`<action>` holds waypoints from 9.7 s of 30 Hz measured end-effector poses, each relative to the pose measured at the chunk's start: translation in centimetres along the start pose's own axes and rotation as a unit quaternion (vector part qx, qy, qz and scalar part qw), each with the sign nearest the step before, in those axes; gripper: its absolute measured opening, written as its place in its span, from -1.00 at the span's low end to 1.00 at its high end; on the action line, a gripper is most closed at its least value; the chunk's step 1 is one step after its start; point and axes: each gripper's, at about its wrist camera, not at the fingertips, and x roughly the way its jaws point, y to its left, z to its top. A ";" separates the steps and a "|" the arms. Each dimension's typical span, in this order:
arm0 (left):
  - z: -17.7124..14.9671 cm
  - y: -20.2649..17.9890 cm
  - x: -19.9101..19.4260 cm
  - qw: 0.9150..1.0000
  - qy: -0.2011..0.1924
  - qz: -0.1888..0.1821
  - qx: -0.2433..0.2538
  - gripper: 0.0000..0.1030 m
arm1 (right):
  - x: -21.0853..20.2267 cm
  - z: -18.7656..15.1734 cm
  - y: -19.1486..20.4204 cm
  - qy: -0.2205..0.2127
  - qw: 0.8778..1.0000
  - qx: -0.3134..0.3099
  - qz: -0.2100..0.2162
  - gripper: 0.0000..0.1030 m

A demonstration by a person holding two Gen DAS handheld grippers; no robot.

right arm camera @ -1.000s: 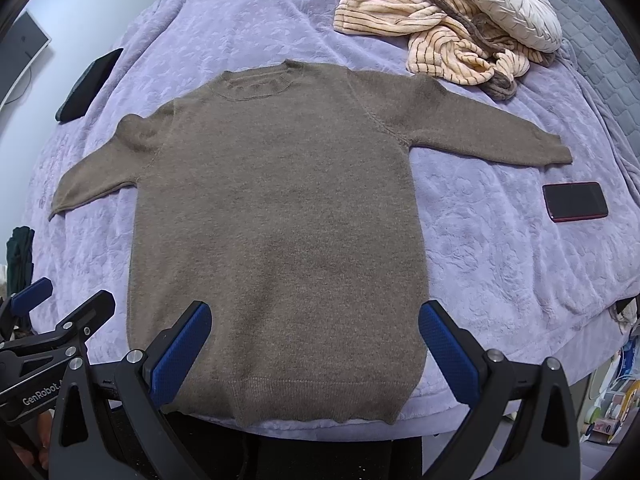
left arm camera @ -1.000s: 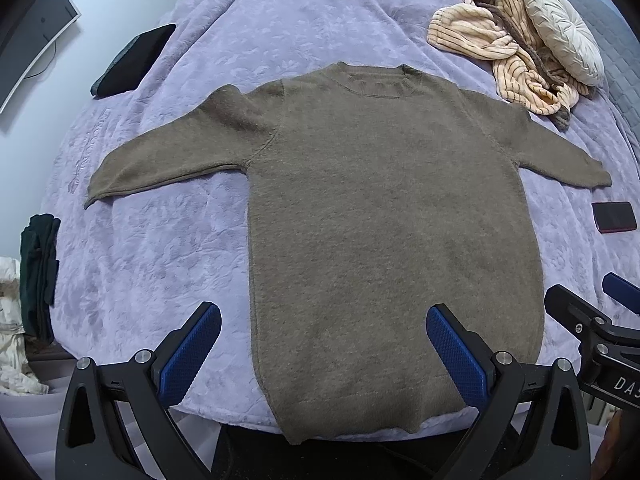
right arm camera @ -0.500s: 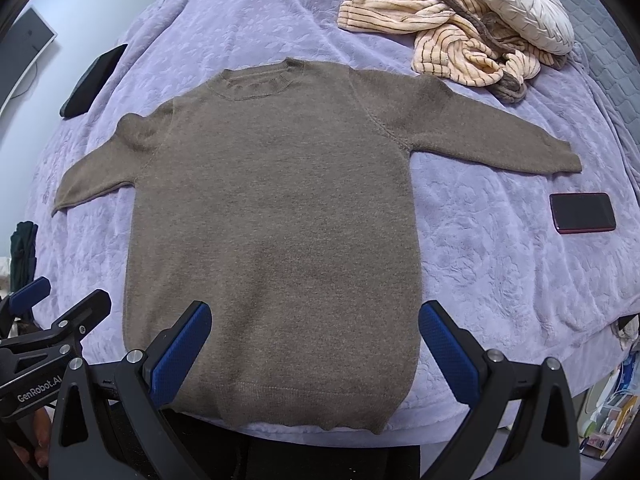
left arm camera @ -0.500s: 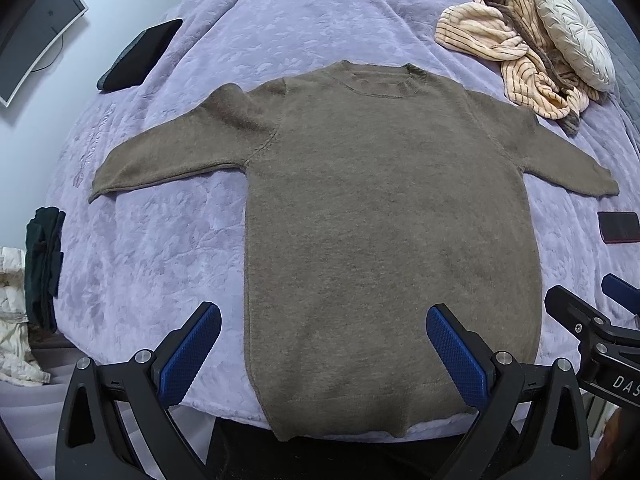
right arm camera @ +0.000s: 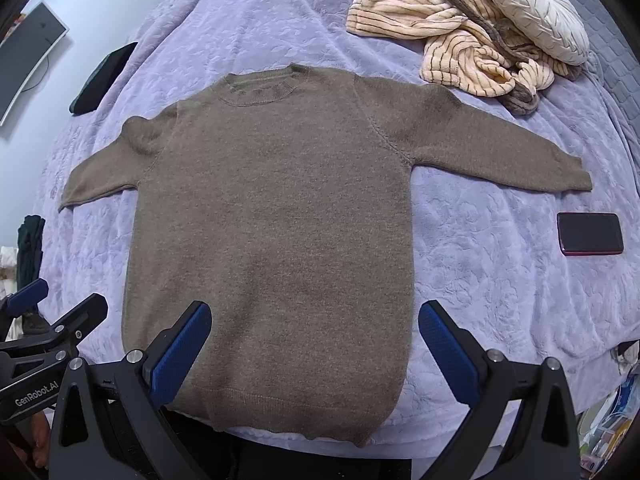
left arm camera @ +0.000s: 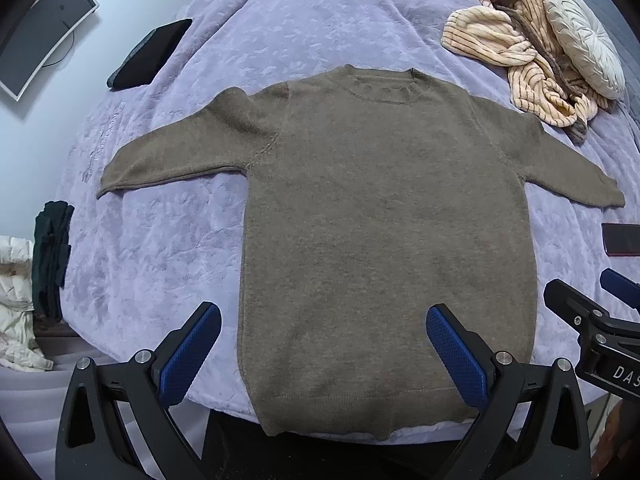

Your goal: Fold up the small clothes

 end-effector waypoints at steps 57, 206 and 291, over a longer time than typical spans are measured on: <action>11.2 41.5 23.0 0.876 -0.143 -0.297 -0.351 1.00 | 13.6 2.5 24.5 0.130 0.988 -0.079 0.010 1.00; 5.8 15.2 20.6 0.975 -0.057 -0.015 -0.216 0.93 | 28.6 31.6 31.0 0.151 0.912 -0.334 0.185 -0.85; 15.7 -26.1 17.1 0.994 -0.016 -0.074 0.075 0.93 | 17.7 8.5 -39.7 -0.188 0.787 0.533 0.246 0.09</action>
